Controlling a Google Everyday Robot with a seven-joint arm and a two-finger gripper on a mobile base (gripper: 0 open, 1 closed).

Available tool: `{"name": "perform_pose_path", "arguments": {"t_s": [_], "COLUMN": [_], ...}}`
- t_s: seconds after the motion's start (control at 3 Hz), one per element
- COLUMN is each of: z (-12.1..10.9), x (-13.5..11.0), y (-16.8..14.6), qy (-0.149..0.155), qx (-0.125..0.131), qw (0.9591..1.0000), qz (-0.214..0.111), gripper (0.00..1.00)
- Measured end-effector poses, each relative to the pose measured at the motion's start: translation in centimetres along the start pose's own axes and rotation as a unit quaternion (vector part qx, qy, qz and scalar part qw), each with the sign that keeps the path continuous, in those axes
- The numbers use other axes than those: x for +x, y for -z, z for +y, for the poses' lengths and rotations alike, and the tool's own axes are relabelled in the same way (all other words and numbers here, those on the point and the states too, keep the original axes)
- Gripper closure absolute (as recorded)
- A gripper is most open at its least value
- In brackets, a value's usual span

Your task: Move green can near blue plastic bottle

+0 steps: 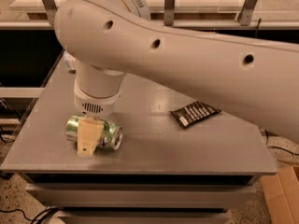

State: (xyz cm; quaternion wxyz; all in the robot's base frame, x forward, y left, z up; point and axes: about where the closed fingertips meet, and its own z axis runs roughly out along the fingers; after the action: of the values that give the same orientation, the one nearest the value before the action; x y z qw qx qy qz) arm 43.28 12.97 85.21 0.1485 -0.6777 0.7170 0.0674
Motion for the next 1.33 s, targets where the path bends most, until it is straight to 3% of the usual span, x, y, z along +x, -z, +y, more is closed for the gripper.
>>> {"name": "perform_pose_path", "arguments": {"t_s": [0.33, 1.0, 1.33], "z": [-0.6, -2.5, -4.1], "x": [0.2, -1.4, -3.3], "y": [-0.6, 1.4, 2.6], "qy": [-0.006, 0.008, 0.022], "qx": [0.003, 0.031, 0.046], "qw": [1.0, 0.9994, 0.9984], "qz": [0.001, -0.016, -0.027], "gripper": [0.41, 0.88, 1.0]}}
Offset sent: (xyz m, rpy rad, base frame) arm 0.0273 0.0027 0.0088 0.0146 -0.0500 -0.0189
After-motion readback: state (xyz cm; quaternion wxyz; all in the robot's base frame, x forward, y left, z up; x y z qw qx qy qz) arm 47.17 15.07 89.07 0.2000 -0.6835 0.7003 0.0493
